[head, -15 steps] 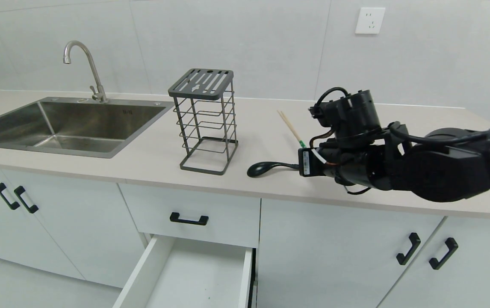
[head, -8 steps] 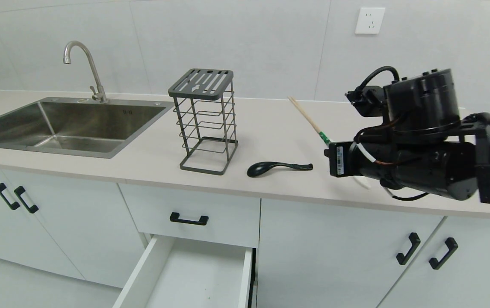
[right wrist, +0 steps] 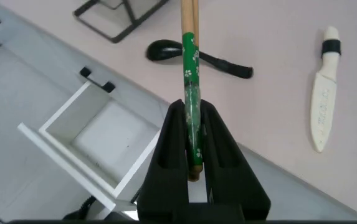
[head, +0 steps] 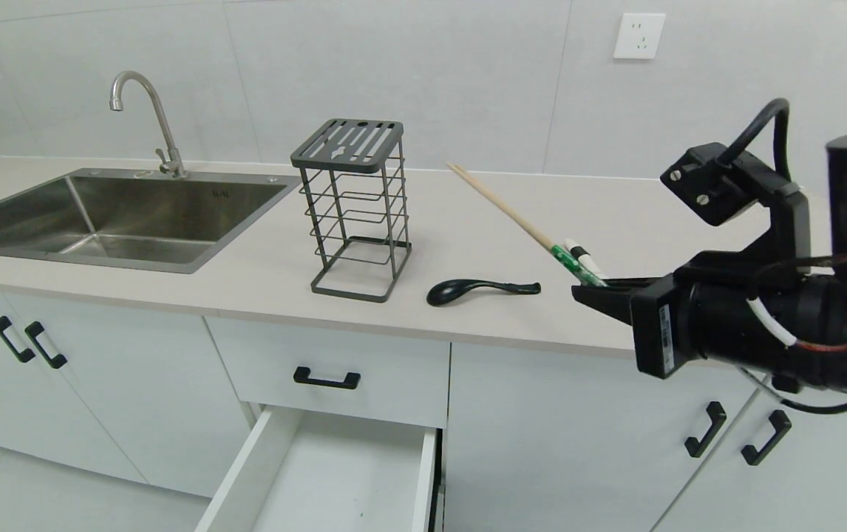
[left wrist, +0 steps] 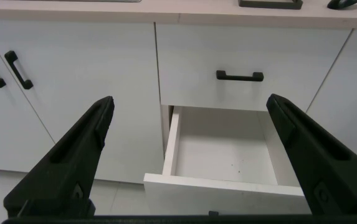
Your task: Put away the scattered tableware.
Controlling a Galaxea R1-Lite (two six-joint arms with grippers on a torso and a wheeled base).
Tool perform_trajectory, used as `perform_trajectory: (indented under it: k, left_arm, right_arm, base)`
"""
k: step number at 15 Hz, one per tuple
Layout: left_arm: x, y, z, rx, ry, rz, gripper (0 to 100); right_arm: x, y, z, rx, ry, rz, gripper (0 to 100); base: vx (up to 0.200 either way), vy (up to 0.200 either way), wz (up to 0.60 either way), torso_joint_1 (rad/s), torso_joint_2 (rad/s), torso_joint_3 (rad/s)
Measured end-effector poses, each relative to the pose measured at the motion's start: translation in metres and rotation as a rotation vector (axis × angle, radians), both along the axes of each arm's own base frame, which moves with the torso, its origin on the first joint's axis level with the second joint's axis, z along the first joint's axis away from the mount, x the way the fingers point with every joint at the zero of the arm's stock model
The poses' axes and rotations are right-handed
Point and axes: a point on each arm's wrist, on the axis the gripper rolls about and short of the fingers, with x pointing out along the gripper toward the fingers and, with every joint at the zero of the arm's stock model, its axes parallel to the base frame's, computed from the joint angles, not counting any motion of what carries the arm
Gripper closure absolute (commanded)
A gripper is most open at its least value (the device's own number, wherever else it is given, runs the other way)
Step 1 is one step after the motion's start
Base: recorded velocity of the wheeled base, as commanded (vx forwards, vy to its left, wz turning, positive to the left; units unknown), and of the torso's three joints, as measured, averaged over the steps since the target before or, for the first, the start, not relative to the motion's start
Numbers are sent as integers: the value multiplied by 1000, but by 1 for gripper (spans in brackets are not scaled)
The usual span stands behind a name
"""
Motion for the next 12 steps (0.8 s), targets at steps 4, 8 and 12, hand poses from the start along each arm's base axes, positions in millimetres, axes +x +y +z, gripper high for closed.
perform_trajectory:
  k: [4,8,12]
  left_arm:
    - [0,0,0,0,0,0,0]
    - [0,0,0,0,0,0,0]
    - [0,0,0,0,0,0,0]
  right_arm:
    - [-19,6,-5,-31,-6,167,100]
    - [-28,12,-10,-114,-51,264,100]
    - [-31,18,-14,-130,-43,292,100]
  base:
    - [0,0,0,0,0,0]
    - [0,0,0,0,0,0]
    - [0,0,0,0,0,0]
